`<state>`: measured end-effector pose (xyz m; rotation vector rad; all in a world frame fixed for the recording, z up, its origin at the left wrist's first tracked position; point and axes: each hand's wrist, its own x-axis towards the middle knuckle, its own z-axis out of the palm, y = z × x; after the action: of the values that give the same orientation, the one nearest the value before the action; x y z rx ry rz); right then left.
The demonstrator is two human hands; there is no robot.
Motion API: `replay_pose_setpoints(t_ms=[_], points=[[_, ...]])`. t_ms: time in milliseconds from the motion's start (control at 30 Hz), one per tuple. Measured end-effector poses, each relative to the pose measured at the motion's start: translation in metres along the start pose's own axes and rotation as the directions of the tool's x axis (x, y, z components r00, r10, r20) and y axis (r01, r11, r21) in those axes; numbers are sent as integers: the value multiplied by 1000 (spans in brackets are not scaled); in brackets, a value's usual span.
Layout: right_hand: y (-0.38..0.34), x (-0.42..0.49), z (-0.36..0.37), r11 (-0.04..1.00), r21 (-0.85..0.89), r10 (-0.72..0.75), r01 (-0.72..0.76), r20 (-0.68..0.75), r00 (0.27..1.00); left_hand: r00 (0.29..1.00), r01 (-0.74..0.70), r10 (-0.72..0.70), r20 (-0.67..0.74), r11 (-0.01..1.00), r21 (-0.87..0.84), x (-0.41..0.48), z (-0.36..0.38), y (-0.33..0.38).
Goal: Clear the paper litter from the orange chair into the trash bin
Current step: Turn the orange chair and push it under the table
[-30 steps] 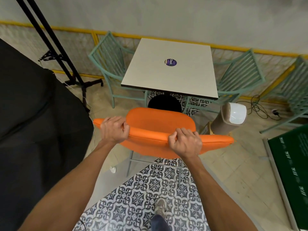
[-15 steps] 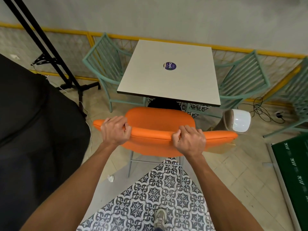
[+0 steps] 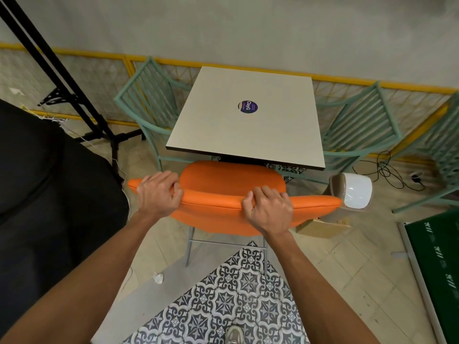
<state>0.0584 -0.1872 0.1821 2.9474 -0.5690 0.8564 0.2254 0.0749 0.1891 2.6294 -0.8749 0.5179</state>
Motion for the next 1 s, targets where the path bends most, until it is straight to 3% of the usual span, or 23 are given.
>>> replay_pose_setpoints(t_ms=[167,233,367,700,1000], points=[[11,7,-22,999,24,-46,41,264,963,971,-158,143,191,985,66,-1,-9,11],[15,10,-28,1000,-20,-9,16,303,953,957,-239,218,189,966,95,-10,-5,32],[11,6,-27,998,-42,56,-47,269,961,980,-182,169,108,976,120,-11,6,49],[-14,4,-19,985,-49,170,-164,181,969,965,-263,262,25,962,67,-4,19,20],[-63,2,-13,978,-53,210,-203,235,949,944,-317,321,-73,946,59,6,13,-30]])
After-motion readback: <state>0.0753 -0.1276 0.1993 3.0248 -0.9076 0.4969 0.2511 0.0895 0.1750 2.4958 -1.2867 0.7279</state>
